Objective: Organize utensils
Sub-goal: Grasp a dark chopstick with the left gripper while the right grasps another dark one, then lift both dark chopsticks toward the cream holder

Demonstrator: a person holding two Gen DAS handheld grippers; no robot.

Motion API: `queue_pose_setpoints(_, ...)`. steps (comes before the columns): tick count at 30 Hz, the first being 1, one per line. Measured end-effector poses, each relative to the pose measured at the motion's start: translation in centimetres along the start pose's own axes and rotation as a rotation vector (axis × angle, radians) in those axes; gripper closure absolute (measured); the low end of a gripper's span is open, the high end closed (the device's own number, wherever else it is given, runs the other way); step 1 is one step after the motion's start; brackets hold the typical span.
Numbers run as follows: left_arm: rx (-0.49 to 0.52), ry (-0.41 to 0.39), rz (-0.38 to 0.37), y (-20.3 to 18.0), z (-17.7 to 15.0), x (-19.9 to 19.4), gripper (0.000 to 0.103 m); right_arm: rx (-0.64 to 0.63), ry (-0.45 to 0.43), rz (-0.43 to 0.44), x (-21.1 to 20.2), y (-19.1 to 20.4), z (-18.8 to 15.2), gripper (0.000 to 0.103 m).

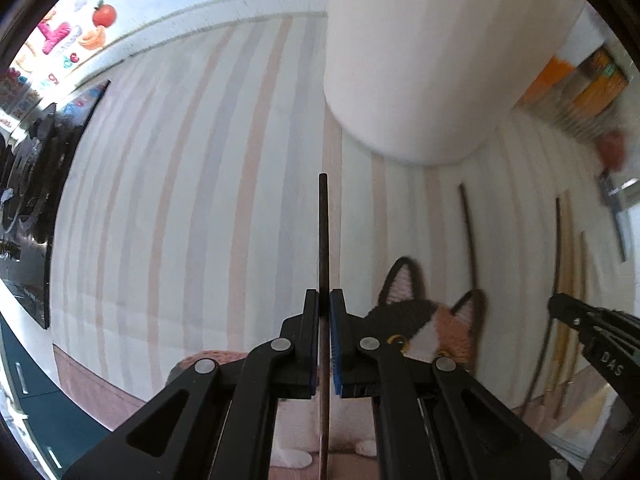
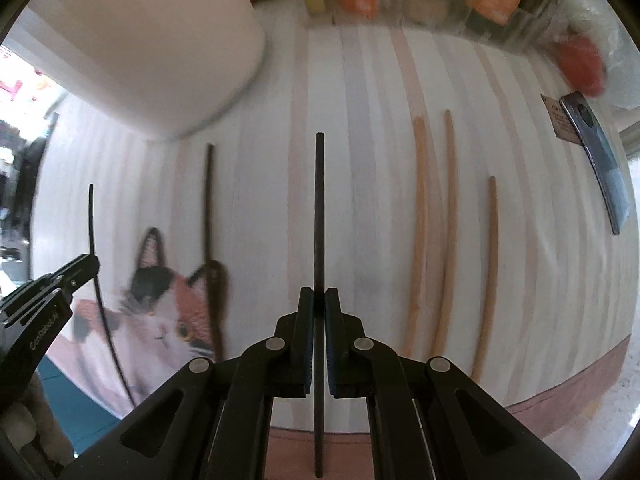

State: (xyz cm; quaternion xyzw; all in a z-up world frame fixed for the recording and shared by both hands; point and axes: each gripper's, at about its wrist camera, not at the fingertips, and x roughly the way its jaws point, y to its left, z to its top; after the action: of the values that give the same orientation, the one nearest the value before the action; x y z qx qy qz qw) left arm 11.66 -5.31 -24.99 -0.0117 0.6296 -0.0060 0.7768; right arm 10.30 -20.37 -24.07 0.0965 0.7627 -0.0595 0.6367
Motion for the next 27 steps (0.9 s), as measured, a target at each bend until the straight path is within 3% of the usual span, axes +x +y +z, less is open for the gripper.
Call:
queue_pose_setpoints(5,-0.021,-0.094,-0.029,0.8,0.0,-4.7,0.101,-0.005,-0.100,0.074,-3.9,0.6,-0.2,0.098)
queue_pose_setpoints(12,-0.079,-0.320,-0.060,2.4,1.6,-14.0,0.101,-0.045,-0.284,0.151,-11.3,1.7,1.1,0.098)
queue_pose_setpoints(22,-0.100,-0.584,-0.093,4.6,6.6,-24.4,0.103,-0.069,-0.526,0.249,-22.8,3.9,5.7,0.098)
queue_pose_setpoints(27,-0.071,-0.645,-0.103,4.9,7.5,-27.3,0.103,-0.084,-0.595,0.262,-26.5,5.5,8.5,0.098)
